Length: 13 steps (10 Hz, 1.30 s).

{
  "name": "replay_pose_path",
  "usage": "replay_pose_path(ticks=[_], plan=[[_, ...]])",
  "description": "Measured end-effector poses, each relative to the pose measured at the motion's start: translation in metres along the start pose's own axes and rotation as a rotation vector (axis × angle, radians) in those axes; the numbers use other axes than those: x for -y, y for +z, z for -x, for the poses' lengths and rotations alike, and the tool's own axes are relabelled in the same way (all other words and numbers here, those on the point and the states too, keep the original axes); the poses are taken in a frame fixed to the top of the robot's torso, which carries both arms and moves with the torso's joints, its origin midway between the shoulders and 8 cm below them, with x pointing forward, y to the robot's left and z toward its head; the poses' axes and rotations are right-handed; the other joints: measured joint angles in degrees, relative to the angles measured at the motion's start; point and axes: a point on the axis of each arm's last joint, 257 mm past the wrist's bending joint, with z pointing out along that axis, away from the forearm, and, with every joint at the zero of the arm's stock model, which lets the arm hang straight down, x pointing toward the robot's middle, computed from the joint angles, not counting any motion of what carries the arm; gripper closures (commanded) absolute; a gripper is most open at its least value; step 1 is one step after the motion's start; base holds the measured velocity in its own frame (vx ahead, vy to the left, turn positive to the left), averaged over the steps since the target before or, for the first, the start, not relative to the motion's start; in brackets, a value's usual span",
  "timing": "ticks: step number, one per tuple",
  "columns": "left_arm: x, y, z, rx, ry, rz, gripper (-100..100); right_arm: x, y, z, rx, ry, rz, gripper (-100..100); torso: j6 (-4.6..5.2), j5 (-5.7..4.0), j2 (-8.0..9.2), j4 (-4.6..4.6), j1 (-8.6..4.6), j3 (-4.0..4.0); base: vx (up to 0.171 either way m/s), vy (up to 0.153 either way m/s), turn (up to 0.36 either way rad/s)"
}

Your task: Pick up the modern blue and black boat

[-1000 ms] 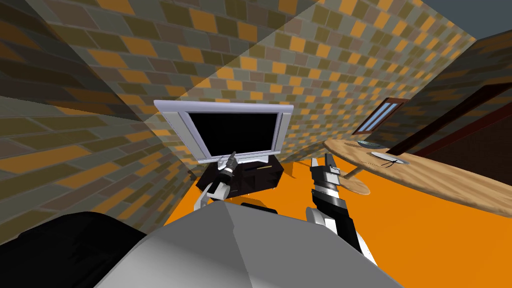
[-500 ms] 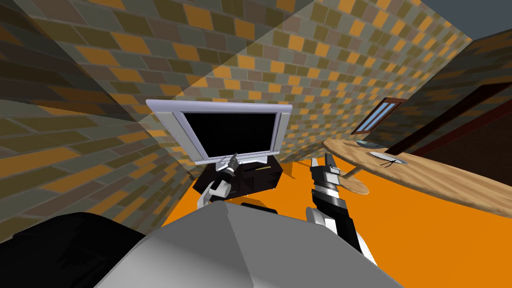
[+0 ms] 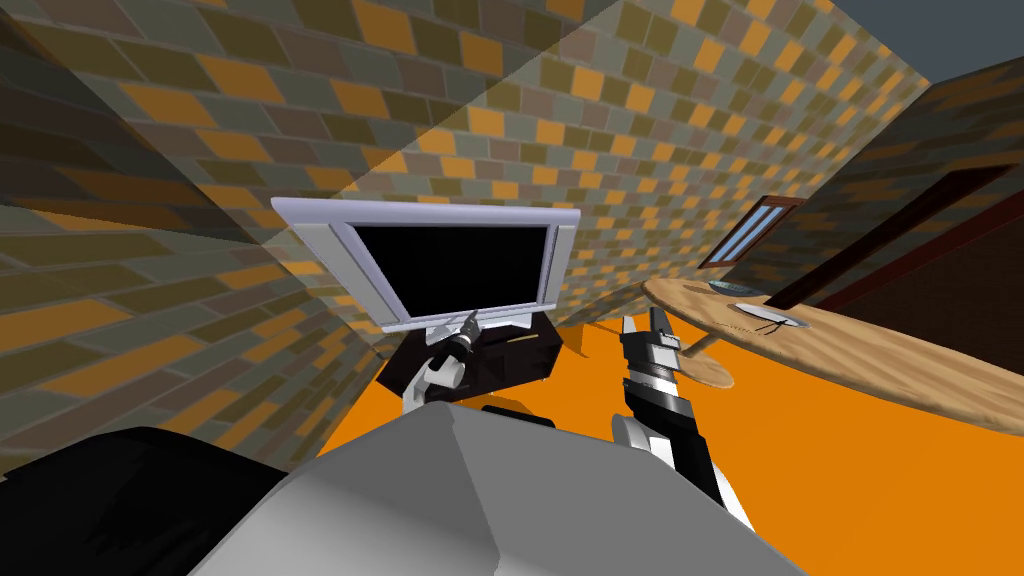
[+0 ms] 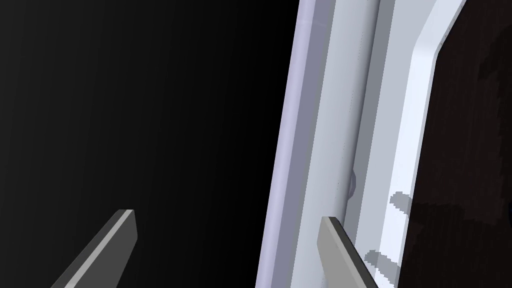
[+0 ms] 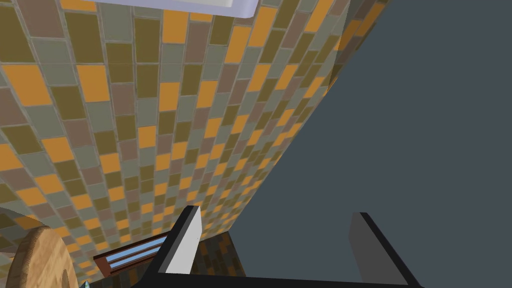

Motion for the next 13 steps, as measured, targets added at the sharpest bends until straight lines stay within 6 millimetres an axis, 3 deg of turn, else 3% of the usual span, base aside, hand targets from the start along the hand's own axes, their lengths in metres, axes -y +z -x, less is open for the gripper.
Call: replay_pose_path(ticks=[13], plan=[[-0.11, 0.025, 0.019, 0.055, -0.13, 0.4, -100, 0.0, 0.0, 0.0, 0.0, 0.0, 0.0, 0, -0.01, -0.01, -0.03, -0.01, -0.03, -0.02, 0.038, -0.032, -0.02]])
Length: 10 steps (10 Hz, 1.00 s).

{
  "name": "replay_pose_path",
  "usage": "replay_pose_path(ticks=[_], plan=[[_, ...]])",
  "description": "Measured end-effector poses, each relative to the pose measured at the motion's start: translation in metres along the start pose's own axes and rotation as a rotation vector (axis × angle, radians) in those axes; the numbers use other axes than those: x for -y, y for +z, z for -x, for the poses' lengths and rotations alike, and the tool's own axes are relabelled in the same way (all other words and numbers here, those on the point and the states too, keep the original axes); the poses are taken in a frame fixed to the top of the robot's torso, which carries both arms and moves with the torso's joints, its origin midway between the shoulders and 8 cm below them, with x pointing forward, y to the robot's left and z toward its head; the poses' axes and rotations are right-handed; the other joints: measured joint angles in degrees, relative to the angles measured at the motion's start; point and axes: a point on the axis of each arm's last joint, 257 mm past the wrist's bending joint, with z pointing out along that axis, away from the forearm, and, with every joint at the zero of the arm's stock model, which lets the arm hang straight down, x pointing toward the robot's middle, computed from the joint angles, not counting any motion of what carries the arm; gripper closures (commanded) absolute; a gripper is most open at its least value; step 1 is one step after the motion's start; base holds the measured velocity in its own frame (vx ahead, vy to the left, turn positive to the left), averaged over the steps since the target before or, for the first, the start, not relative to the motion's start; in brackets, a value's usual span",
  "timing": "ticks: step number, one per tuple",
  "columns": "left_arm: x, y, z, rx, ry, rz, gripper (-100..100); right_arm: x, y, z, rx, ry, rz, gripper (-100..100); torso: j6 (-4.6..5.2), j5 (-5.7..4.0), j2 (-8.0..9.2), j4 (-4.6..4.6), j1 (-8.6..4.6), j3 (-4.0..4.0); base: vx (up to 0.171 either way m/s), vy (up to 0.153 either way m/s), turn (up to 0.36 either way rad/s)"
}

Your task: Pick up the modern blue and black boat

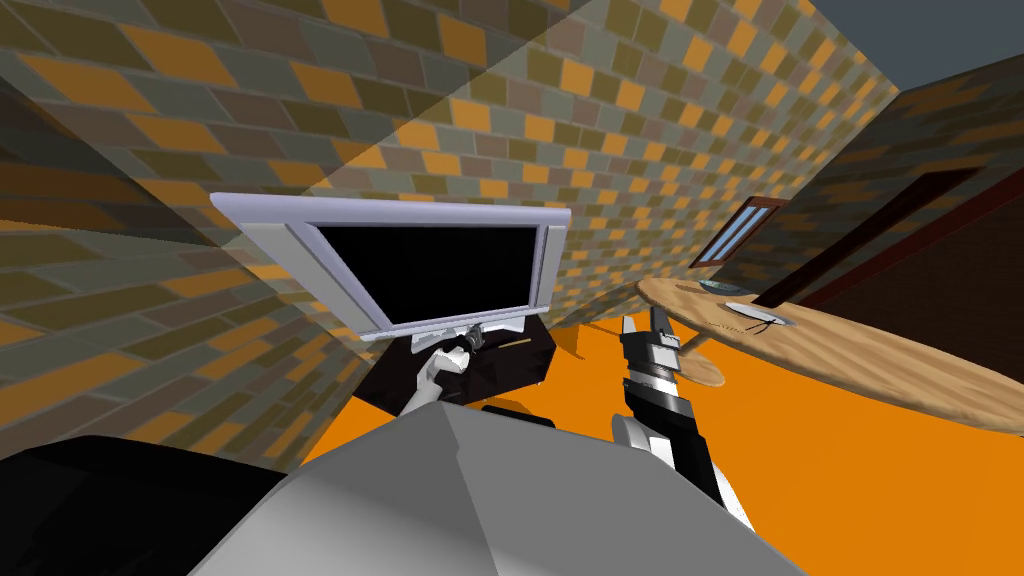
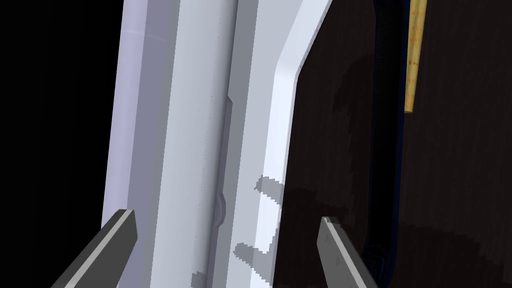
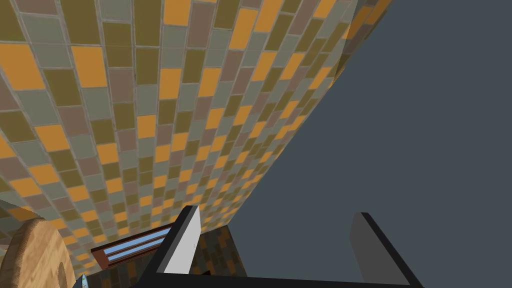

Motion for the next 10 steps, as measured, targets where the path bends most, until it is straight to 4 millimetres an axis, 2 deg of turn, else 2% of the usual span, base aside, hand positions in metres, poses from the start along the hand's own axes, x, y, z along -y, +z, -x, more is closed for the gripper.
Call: replay_pose_path(ticks=[6, 10], plan=[[-0.047, 0.021, 0.018, 0.051, -0.059, 0.202, -100, 0.0, 0.0, 0.0, 0.0, 0.0, 0.0, 0, 0.01, 0.0, -0.03, 0.0, 0.0, -0.01, 0.041, -0.031, -0.019], [-0.077, 0.024, 0.03, 0.093, -0.095, 0.335, -100, 0.0, 0.0, 0.0, 0.0, 0.0, 0.0, 0, 0.0, 0.01, 0.07, 0.02, 0.05, 0.04, 0.038, -0.032, -0.022]])
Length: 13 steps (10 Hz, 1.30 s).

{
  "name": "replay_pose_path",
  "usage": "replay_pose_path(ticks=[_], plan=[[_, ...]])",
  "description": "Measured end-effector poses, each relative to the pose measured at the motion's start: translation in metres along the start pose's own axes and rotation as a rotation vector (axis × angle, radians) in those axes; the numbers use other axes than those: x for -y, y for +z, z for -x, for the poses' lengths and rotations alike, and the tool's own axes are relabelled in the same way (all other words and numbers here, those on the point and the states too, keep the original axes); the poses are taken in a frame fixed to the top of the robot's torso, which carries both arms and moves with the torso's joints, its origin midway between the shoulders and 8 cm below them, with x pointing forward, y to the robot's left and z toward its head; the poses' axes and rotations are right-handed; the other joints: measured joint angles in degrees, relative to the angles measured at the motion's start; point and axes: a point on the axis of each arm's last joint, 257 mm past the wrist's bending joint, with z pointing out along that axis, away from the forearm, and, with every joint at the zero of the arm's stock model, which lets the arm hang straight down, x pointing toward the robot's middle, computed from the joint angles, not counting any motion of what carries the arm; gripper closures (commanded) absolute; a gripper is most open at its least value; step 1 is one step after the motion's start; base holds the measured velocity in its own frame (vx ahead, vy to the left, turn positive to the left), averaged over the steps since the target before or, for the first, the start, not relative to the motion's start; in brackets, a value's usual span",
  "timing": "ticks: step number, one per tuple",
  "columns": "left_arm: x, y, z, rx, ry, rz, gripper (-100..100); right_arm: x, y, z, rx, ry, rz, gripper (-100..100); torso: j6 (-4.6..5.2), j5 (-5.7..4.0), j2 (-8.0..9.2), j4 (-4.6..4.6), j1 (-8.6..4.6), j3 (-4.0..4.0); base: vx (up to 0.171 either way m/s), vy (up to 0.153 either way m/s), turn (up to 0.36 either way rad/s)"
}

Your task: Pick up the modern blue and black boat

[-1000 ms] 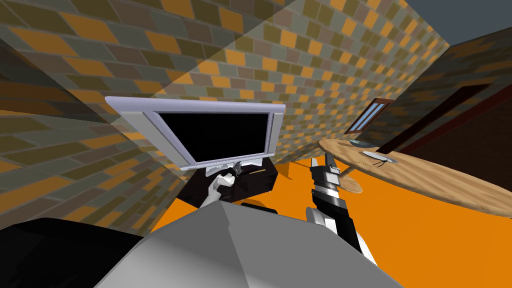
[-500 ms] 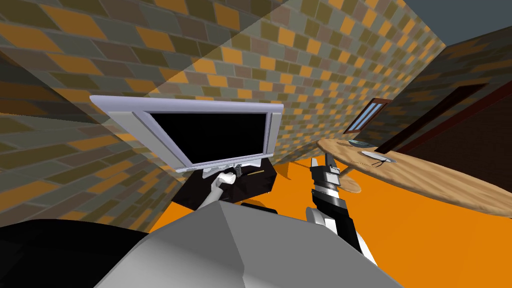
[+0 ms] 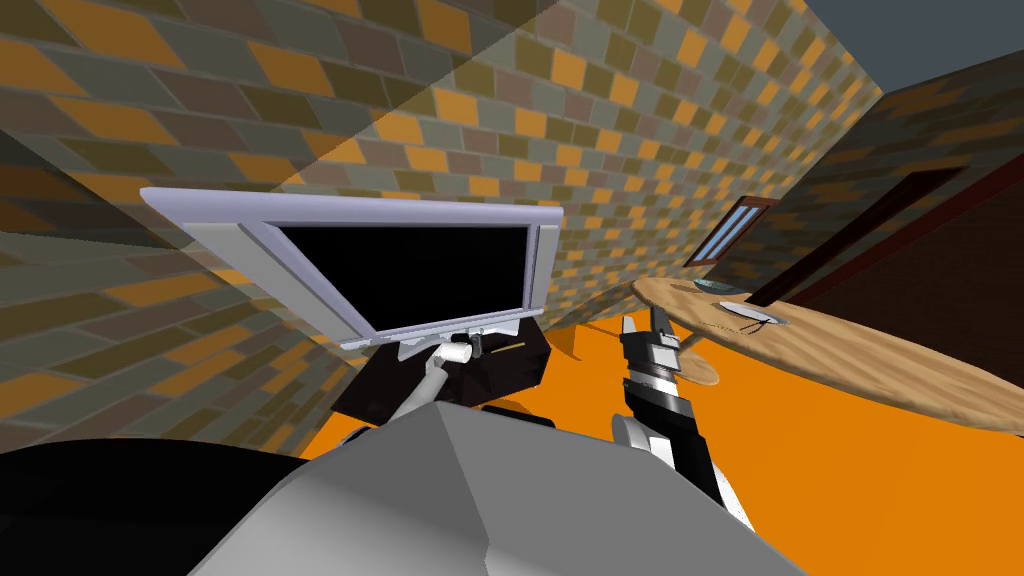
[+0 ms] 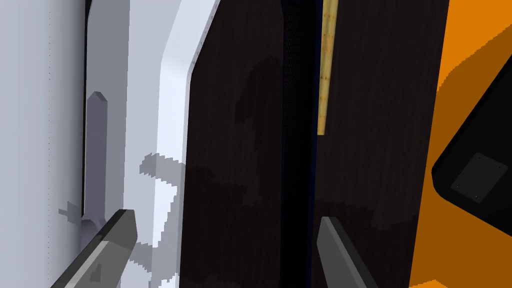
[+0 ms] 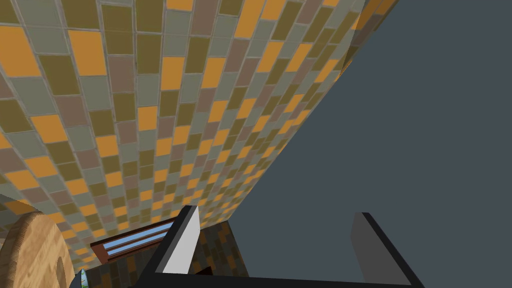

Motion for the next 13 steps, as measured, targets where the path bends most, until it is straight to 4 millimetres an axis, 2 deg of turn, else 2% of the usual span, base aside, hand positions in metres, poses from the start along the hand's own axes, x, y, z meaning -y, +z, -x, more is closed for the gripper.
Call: replay_pose_path(ticks=[7, 12, 13], plan=[[-0.043, 0.012, 0.025, 0.082, -0.073, 0.225, -100, 0.0, 0.0, 0.0, 0.0, 0.0, 0.0, 0, -0.01, 0.0, -0.04, -0.01, -0.02, -0.02, 0.042, -0.029, -0.019], [-0.062, 0.008, 0.045, 0.142, -0.121, 0.357, -100, 0.0, 0.0, 0.0, 0.0, 0.0, 0.0, 0, -0.02, 0.01, 0.12, 0.02, 0.07, 0.06, 0.014, -0.013, 0.009], [-0.063, 0.008, 0.045, 0.144, -0.122, 0.362, 0, 0.0, 0.0, 0.0, 0.0, 0.0, 0.0, 0, -0.02, 0.02, 0.14, 0.03, 0.08, 0.08, 0.0, 0.0, 0.0]])
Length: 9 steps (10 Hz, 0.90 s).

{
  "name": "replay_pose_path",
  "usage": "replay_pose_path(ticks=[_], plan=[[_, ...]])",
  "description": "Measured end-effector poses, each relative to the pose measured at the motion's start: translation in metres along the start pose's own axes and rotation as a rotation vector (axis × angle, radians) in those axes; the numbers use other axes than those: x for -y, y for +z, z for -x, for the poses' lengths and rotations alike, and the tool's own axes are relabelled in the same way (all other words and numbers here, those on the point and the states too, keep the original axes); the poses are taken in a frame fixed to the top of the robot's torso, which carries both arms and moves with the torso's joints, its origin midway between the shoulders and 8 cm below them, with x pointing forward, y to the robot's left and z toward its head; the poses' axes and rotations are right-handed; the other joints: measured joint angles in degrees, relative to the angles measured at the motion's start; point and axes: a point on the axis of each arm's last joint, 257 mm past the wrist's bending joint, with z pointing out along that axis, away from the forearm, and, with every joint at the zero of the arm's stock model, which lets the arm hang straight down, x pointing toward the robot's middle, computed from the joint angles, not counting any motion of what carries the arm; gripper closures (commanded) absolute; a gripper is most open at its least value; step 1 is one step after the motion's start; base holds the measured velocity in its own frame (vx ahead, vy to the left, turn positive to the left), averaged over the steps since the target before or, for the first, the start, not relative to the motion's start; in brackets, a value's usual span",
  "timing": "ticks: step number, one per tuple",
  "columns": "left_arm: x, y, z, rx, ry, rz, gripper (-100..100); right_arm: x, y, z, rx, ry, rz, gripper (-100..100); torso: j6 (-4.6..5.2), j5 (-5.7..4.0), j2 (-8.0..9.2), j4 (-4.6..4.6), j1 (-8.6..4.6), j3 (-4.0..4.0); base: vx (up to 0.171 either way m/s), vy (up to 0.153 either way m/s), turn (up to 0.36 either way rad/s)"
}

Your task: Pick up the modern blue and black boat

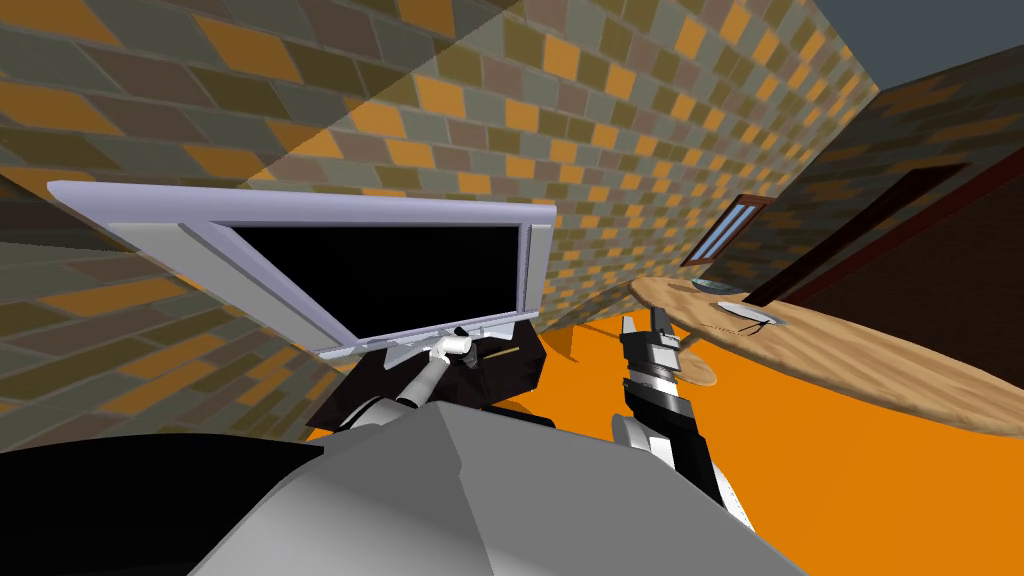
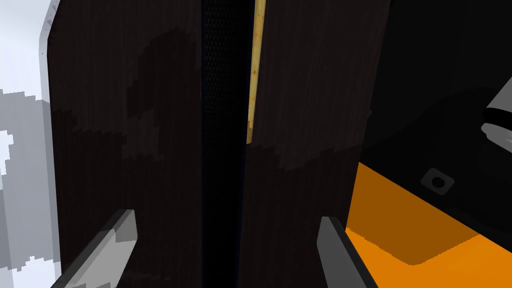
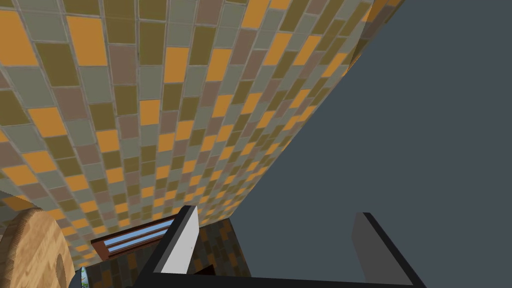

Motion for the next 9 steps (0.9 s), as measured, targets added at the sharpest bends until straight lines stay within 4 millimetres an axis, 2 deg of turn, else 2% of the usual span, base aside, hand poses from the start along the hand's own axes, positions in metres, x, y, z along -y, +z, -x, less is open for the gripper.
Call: replay_pose_path(ticks=[1, 5, 6, 9], plan=[[0.0, 0.0, 0.0, 0.0, 0.0, 0.0, -100, 0.0, 0.0, 0.0, 0.0, 0.0, 0.0, 0, 0.0, 0.0, 0.01, 0.0, 0.0, 0.0, 0.004, -0.005, 0.014], [-0.015, 0.018, 0.004, 0.001, -0.003, 0.001, -100, 0.0, 0.0, 0.0, 0.0, 0.0, 0.0, 0, 0.0, 0.0, -0.01, 0.0, -0.02, -0.01, 0.003, -0.003, 0.009], [-0.015, 0.018, 0.004, 0.001, -0.003, 0.0, 100, 0.0, 0.0, 0.0, 0.0, 0.0, 0.0, 0, 0.0, -0.01, 0.0, 0.0, -0.01, 0.0, 0.0, 0.0, 0.0], [-0.011, 0.016, 0.003, -0.001, -0.001, -0.008, 100, 0.0, 0.0, 0.0, 0.0, 0.0, 0.0, 0, 0.0, 0.13, -0.04, -0.16, 0.03, -0.1, 0.0, 0.0, 0.0]])
